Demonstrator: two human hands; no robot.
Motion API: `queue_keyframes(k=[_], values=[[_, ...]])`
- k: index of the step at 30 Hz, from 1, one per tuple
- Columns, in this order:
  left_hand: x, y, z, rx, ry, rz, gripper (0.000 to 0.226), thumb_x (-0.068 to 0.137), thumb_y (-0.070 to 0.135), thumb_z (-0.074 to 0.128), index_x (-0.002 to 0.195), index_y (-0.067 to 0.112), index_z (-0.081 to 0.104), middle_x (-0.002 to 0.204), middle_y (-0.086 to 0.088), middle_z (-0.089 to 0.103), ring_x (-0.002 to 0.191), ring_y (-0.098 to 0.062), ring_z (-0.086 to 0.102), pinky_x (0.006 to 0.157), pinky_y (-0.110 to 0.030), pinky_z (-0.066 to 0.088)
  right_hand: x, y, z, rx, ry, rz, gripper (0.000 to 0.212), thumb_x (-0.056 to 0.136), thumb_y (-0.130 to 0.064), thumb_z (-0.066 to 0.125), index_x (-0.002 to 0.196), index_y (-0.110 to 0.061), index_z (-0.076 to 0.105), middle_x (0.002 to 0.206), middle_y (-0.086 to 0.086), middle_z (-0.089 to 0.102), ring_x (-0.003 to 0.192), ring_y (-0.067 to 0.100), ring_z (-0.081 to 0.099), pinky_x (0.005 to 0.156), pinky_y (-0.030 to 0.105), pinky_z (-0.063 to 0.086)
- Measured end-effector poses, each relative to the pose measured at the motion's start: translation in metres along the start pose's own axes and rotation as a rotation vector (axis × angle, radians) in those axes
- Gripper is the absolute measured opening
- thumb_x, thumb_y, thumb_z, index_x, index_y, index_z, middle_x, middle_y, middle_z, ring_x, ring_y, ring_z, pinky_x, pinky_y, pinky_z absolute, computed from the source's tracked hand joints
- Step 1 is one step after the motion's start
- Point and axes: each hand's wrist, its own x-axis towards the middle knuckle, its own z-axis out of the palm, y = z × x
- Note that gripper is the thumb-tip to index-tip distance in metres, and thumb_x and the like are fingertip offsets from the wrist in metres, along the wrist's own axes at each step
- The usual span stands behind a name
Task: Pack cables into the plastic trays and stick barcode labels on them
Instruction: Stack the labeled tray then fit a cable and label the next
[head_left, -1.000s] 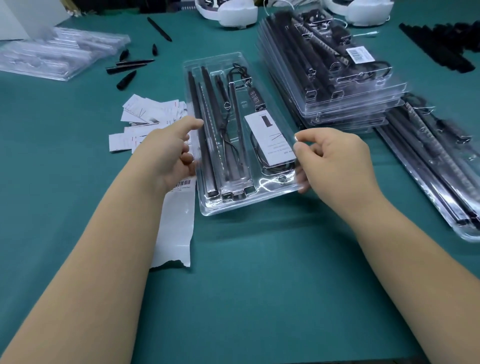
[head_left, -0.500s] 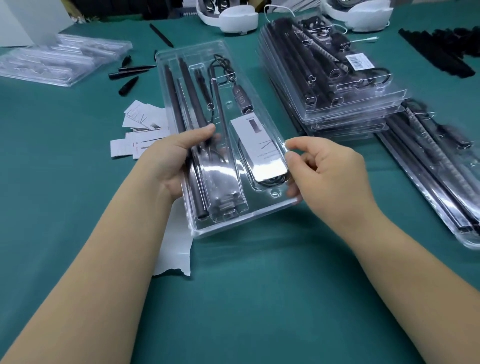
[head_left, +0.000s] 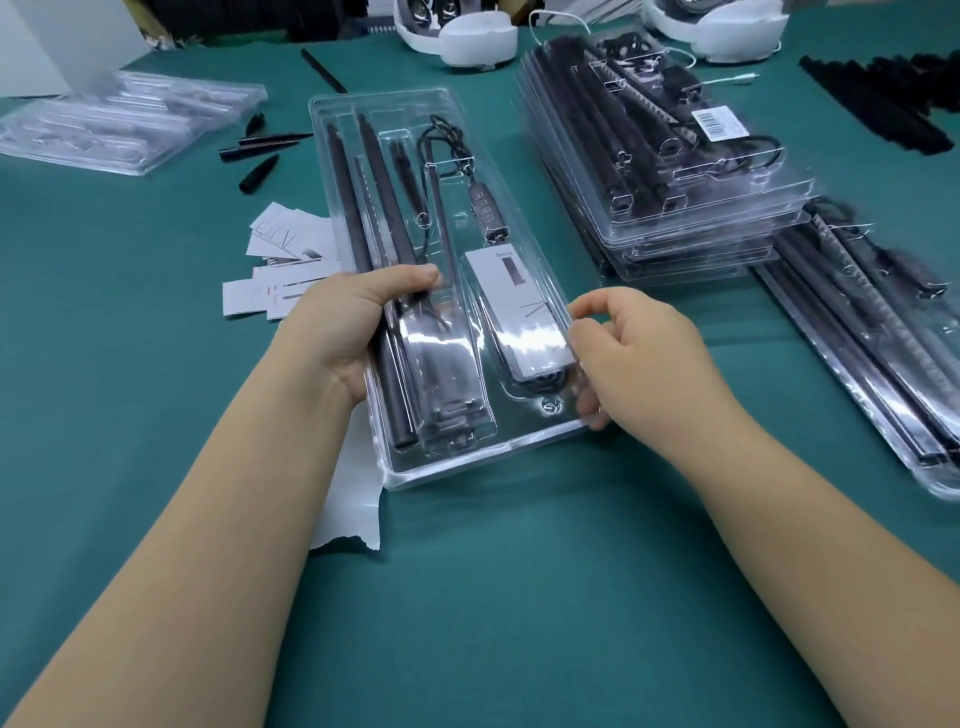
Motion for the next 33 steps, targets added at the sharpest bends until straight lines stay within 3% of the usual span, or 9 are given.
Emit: queue_keyframes(k=[4,8,11,15,22,26,30,32,33], values=[[-0.004,0.0,0.006,0.057,0.049,-0.016,0.035,0.077,0.014,0.075,0.107,-0.004,0.067,0.067,-0.003,0.064,0.043,-0.01,0.059,0.041,-0.021,0.048,-0.001,-0.004,0.0,0.049,-0.009,0.086,0.024,0.085,-0.016,0.035,0.062,-0.01,0.041,0.055,0.009,0.05,0.036,0.014,0.055,0.036,0.026,0.045],[-0.007,-0.001,0.009,0.066,0.055,-0.025,0.04,0.075,0.015,0.076,0.109,-0.003,0.067,0.062,0.0,0.065,0.043,-0.012,0.059,0.042,-0.023,0.05,0.002,-0.004,-0.002,0.121,-0.091,0.157,0.048,0.094,-0.038,0.044,0.078,0.007,0.049,0.065,0.014,0.053,0.037,0.018,0.057,0.038,0.027,0.044],[-0.007,0.0,0.008,0.081,0.057,-0.029,0.041,0.075,0.016,0.077,0.11,-0.003,0.067,0.059,0.002,0.065,0.044,-0.011,0.06,0.045,-0.024,0.052,0.002,-0.006,-0.001,0.204,-0.147,0.237,0.061,0.093,-0.052,0.043,0.079,0.006,0.053,0.06,0.01,0.056,0.035,0.017,0.054,0.038,0.024,0.043],[-0.007,-0.001,0.009,0.067,0.058,-0.037,0.039,0.074,0.017,0.077,0.108,-0.001,0.068,0.064,0.0,0.067,0.044,-0.011,0.061,0.043,-0.022,0.05,0.003,-0.008,-0.003,0.26,-0.075,0.286,0.051,0.097,-0.048,0.039,0.066,-0.011,0.055,0.043,-0.003,0.056,0.027,0.013,0.047,0.032,0.012,0.032],[-0.005,-0.003,0.01,0.022,-0.009,-0.048,0.022,0.073,0.016,0.075,0.091,0.003,0.071,0.071,-0.002,0.072,0.054,-0.012,0.065,0.045,-0.02,0.05,0.005,-0.007,-0.002,0.366,0.012,0.335,0.042,0.094,-0.042,0.051,0.075,-0.006,0.063,0.049,0.003,0.056,0.026,0.015,0.044,0.032,0.015,0.033],[-0.002,-0.005,0.01,0.167,0.059,0.006,0.038,0.08,0.027,0.073,0.109,0.003,0.066,0.079,-0.002,0.073,0.063,-0.01,0.068,0.049,-0.017,0.049,0.008,-0.002,-0.002,0.292,0.036,0.303,0.033,0.094,-0.04,0.051,0.077,-0.012,0.055,0.059,0.011,0.043,0.025,0.015,0.042,0.033,0.013,0.031],[0.004,-0.015,0.007,0.665,0.281,0.259,0.079,0.077,0.045,0.073,0.136,0.016,0.03,0.123,-0.005,0.047,0.106,-0.02,0.05,0.081,-0.03,0.042,0.008,0.0,-0.004,0.246,0.047,0.288,0.032,0.095,-0.037,0.05,0.075,-0.012,0.053,0.062,0.012,0.041,0.024,0.014,0.042,0.032,0.012,0.028],[-0.001,-0.017,0.009,0.84,0.348,0.533,0.069,0.079,0.04,0.072,0.133,0.016,0.035,0.117,0.002,0.038,0.109,-0.017,0.042,0.093,-0.03,0.035,0.009,0.002,-0.002,0.192,0.053,0.291,0.032,0.094,-0.034,0.048,0.071,-0.012,0.05,0.063,0.012,0.039,0.028,0.017,0.043,0.034,0.014,0.029],[-0.004,-0.017,0.011,0.917,0.321,0.672,0.056,0.08,0.038,0.07,0.125,0.015,0.045,0.108,0.005,0.04,0.1,-0.012,0.042,0.089,-0.025,0.034,0.01,0.004,0.0,0.16,0.058,0.29,0.034,0.093,-0.032,0.048,0.067,-0.011,0.047,0.062,0.012,0.037,0.034,0.02,0.042,0.037,0.016,0.028]])
